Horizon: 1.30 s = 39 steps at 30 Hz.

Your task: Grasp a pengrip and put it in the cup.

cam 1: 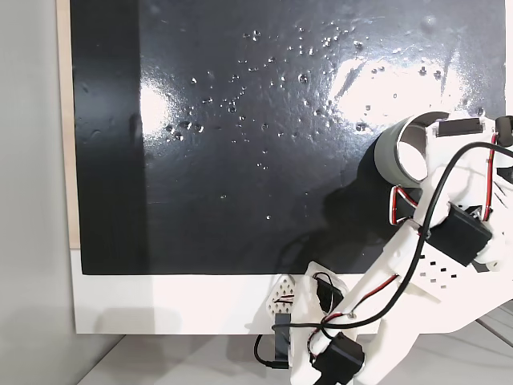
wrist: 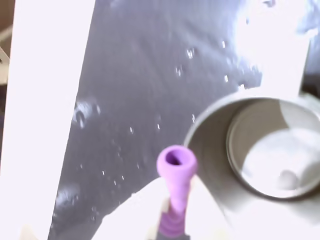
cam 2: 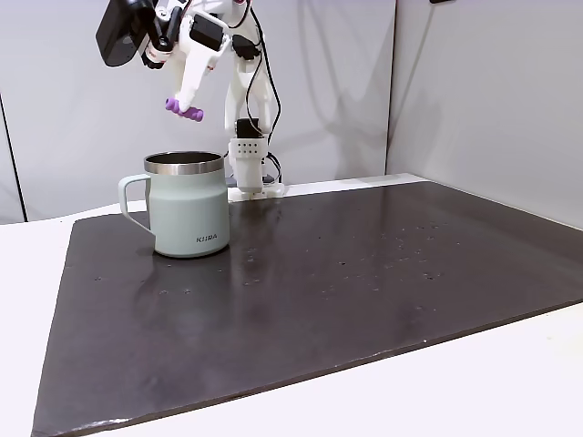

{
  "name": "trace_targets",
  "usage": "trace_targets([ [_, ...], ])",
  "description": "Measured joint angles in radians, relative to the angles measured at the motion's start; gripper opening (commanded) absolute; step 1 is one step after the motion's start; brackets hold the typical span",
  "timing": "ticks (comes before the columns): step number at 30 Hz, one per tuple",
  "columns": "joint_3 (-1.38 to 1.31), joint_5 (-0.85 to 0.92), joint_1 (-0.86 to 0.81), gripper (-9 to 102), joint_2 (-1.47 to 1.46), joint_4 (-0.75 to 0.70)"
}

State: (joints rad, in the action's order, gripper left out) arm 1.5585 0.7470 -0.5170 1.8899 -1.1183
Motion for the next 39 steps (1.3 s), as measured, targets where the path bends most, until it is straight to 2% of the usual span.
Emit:
trace_targets([
  [3,0.075,0.011,-0.008,0,0.038,0.063],
  [13,0.285,0.040,-0.015,1,0.218,0.132],
  [19,0.290,0.040,-0.018,34,0.225,0.132],
  [21,0.290,0.040,-0.018,40,0.225,0.132],
  [39,0.290,0.040,-0.018,41,0.225,0.132],
])
